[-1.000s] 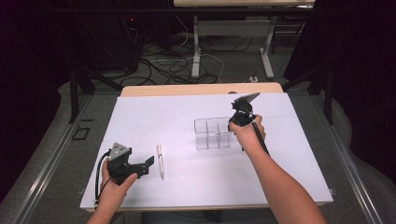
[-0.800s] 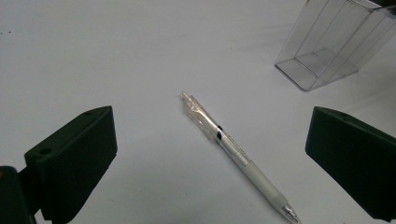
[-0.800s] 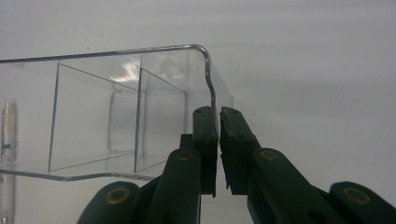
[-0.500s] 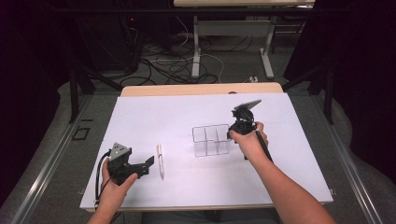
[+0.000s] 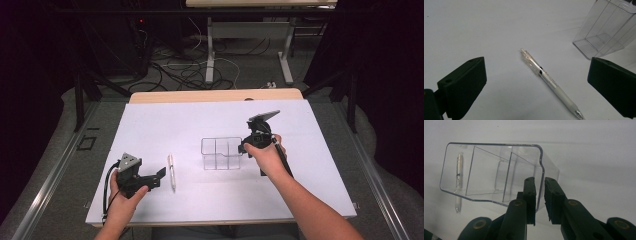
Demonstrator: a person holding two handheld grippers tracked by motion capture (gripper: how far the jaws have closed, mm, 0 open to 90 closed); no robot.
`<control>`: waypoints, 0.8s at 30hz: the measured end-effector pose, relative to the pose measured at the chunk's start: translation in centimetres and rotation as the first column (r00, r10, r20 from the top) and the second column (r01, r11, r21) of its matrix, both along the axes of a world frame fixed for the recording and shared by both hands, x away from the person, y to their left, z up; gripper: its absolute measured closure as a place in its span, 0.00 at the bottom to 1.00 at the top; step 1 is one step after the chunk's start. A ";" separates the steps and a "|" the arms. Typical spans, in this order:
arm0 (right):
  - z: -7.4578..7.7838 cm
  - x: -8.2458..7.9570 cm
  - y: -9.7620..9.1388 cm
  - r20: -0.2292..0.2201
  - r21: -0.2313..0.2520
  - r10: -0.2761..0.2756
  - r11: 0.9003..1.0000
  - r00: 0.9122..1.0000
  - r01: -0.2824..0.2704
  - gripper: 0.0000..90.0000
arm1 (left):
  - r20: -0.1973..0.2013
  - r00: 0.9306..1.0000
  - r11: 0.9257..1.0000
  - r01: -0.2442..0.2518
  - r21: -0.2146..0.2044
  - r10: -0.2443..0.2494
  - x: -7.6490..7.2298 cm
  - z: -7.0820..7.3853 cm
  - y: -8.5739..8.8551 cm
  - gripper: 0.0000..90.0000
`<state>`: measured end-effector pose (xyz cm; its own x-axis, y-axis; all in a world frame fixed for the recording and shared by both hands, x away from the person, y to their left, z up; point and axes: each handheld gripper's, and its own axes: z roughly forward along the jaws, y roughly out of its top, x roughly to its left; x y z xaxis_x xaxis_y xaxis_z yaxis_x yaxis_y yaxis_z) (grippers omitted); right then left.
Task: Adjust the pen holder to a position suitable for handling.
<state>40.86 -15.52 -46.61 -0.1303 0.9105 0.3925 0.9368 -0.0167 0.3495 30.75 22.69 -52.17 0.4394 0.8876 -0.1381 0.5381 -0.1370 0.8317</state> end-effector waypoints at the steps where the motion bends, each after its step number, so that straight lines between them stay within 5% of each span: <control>1: 0.0 0.0 -0.1 0.005 -0.009 0.013 1.000 1.000 -0.013 0.88 | 0.000 1.000 1.000 0.000 0.000 0.000 0.0 0.0 0.0 0.03; 13: -0.8 0.1 0.3 0.011 0.004 0.014 1.000 1.000 -0.014 0.87 | -0.009 1.000 1.000 0.007 0.008 -0.007 0.1 0.0 0.0 0.03; 20: -0.3 -0.1 0.1 0.086 0.019 0.043 0.999 0.995 -0.045 0.78 | -0.011 1.000 1.000 0.006 0.009 -0.006 0.0 -0.1 0.1 0.03; 24: 0.3 -0.5 -0.2 0.165 -0.002 0.089 0.996 0.982 -0.089 0.69 | -0.021 1.000 1.000 0.002 0.004 -0.002 0.0 -0.1 0.1 0.03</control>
